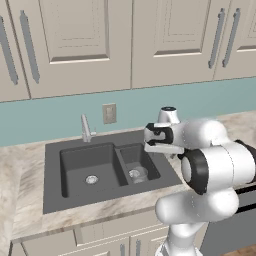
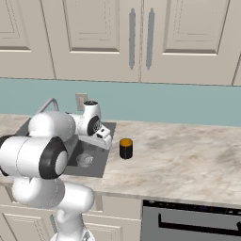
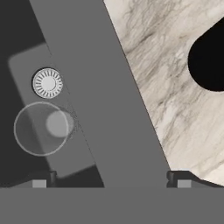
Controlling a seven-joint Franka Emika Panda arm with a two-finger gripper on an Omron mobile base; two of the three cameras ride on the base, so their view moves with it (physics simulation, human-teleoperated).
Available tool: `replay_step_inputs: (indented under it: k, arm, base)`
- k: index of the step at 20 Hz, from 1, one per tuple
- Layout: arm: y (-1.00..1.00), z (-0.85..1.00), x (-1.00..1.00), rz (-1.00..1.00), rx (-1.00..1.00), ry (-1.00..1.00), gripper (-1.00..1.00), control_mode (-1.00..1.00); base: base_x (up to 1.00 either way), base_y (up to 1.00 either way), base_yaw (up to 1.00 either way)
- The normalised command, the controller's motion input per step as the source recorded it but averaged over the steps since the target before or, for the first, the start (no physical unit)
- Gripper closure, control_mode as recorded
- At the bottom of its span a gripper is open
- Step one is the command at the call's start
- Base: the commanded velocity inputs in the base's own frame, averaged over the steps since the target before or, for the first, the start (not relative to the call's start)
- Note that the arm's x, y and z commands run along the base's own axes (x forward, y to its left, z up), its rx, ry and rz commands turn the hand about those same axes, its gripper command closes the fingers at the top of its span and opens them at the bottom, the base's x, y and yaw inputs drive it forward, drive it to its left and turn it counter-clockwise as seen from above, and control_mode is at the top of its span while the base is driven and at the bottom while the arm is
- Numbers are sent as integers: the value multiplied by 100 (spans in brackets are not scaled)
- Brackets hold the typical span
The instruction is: Move any existing items from the left basin to the right basin for drying. Then move the mug from the counter to the left basin of the sink for washing.
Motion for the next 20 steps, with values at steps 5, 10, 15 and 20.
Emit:
replay_step_inputs:
  k: [5, 10, 15, 20]
  arm:
    - [-30, 6, -26, 0, 0, 0, -100, -100]
    - [-40, 5, -29, 0, 0, 0, -100, -100]
    - [-41, 6, -27, 0, 0, 0, -100, -100]
    - [-38, 9, -27, 0, 0, 0, -100, -100]
  base:
    - [0, 0, 0]
    - [0, 0, 0]
    - [0, 0, 0]
    - [0, 0, 0]
